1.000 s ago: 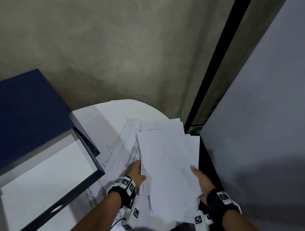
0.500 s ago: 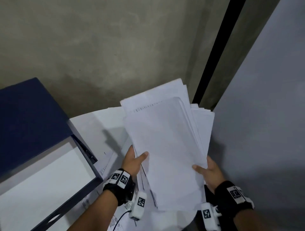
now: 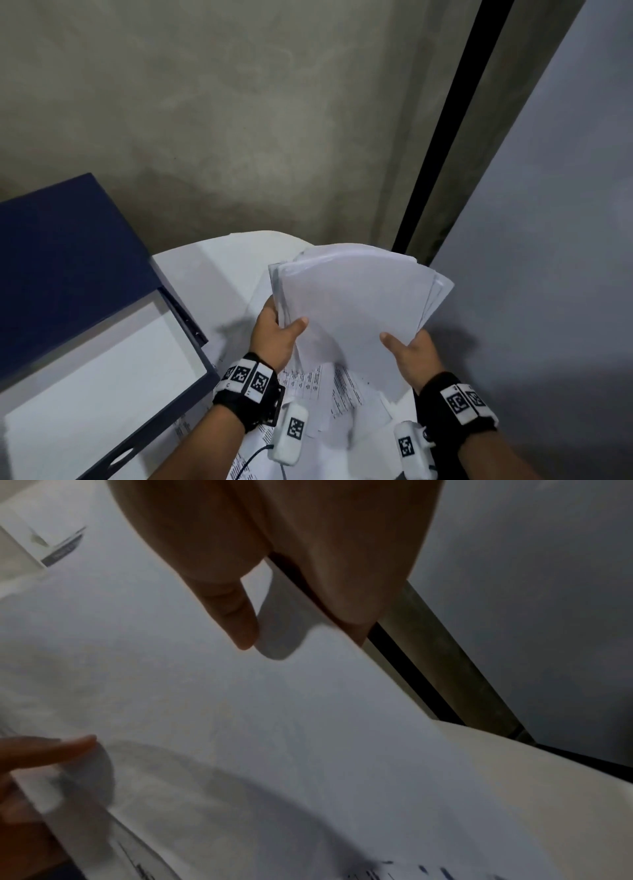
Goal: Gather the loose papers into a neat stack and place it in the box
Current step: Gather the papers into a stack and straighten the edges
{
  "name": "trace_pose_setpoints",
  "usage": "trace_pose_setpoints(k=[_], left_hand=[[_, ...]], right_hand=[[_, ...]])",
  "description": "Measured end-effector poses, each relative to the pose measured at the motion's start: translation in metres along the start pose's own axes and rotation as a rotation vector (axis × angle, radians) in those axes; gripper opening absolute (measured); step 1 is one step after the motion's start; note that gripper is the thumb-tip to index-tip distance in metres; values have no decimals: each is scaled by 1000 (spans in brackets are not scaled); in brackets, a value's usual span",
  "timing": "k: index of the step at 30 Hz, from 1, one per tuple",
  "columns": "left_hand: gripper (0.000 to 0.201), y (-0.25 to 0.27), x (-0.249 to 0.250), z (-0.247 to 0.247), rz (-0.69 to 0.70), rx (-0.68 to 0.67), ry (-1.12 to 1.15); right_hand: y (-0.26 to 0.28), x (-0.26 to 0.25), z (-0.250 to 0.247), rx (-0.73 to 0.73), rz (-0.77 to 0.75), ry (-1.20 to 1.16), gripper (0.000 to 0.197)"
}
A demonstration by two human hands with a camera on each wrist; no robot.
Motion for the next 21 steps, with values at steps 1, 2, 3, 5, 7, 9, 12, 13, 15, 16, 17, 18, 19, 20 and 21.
trace_pose_setpoints(k=[1,2,3,5,7,9,12,13,15,16,17,18,19,20,21], left_hand=[[42,1,-3,0,-6,-11,-23],[41,3,-5,1,-13,-12,-48],[39,4,-7,0,-13,-9,-62],[35,7,-9,1,-6,-4,-73],[32,8,-9,2,25,-16,-82],[30,8,-9,2,51,-54,-104],[23,7,-19,-1,-44,-164,-160],[24,6,-29,-3,-76,-190,-218],[33,6,-48,-7,-130,-210,-367],[30,8,-55,-9,-153,-192,-405],[24,8,-63,-10,-178,-147,-413],[17,10,-68,-13,-209,-95,-424],[16,10,-74,-18,-234,-43,-457],[18,9,-78,-23,-265,-8,-526],[23,9,-82,-30,-293,18,-597]], right_hand=[[0,1,1,4,3,7,26],[1,2,1,12,0,15,27],[3,1,2,24,-8,22,26],[3,0,0,74,-16,22,16],[1,2,-5,107,-22,10,11],[-2,8,-11,100,-29,4,23],[-4,15,-21,88,37,-65,30],[-3,17,-24,90,64,-99,29],[0,23,-29,84,118,-141,29],[2,30,-30,89,157,-145,28],[2,40,-31,103,208,-139,27],[3,51,-31,116,260,-124,27],[4,64,-32,128,314,-106,26],[5,77,-33,141,365,-70,26],[7,89,-33,148,405,-19,28]])
Point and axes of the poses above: each hand's wrist, its own y-axis away from the middle knuckle, its own z-axis out of the palm, x = y × z, the point moved 1 cm from there along -y, towards the middle knuckle
